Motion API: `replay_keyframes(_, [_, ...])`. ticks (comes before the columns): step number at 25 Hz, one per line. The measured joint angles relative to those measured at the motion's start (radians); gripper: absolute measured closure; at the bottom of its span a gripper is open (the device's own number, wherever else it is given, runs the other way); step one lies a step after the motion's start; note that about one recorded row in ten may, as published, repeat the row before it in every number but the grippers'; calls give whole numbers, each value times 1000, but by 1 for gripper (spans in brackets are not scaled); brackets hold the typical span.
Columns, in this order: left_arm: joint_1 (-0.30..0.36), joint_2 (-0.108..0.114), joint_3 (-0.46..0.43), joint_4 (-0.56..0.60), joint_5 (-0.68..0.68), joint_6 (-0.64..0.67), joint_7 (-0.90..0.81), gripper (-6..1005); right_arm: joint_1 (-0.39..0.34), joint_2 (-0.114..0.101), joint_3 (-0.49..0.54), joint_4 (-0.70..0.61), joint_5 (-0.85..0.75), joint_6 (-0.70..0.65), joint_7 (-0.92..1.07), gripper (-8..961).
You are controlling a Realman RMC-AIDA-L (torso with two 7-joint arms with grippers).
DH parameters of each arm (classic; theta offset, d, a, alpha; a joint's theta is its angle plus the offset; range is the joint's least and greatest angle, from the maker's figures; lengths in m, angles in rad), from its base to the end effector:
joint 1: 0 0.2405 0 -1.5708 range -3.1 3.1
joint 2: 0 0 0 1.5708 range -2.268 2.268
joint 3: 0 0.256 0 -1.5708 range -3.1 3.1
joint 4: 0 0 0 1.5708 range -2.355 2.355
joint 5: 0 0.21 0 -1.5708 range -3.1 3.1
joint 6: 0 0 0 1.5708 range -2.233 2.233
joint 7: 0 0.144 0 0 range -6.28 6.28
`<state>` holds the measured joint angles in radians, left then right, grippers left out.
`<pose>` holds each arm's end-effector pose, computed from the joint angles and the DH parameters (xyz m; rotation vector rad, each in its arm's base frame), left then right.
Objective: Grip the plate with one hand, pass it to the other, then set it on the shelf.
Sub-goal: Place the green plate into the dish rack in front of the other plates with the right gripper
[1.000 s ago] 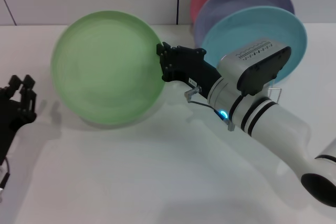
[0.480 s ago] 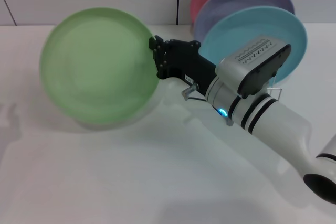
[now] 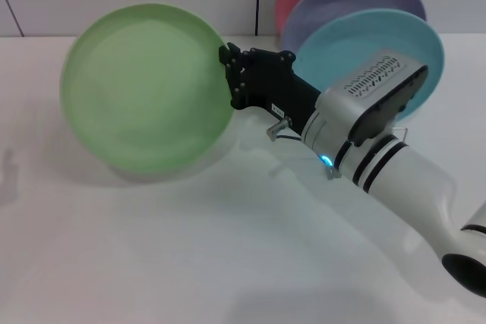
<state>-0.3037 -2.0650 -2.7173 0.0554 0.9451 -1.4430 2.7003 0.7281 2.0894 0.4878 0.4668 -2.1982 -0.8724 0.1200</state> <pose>-0.3779 0.2596 0.0236 -1.3734 -0.6960 -0.8666 0.1613 0.3713 -0.1184 -2.1377 0.4179 0.8857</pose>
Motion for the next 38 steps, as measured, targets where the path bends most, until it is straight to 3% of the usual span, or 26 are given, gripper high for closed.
replay_keyframes(3, [-3,1,-1,-12,0,27,-15,616,-14,0,-8,1,-6,-42,-19,934])
replay_keyframes(10, [-4,2,2,-32,0,50,-72,384,-54,1,-6,4,-60,-123,-70,934])
replay_keyframes(15, [-7,1,0,-32,0,59,-79,244,-128,1,-12,32,-62,-232,-174,934])
replay_keyframes(21, [-17,2,3,-32,0,88,-91,244,-221,1,-13,35,-64,-407,-215,934])
replay_keyframes(31, [-34,1,7,-32,7,118,-92,245,-331,1,-6,38,-58,-586,-198,934])
replay_keyframes(38, [-48,0,7,-40,7,154,-93,245,-359,-4,0,-12,-56,-654,-97,934])
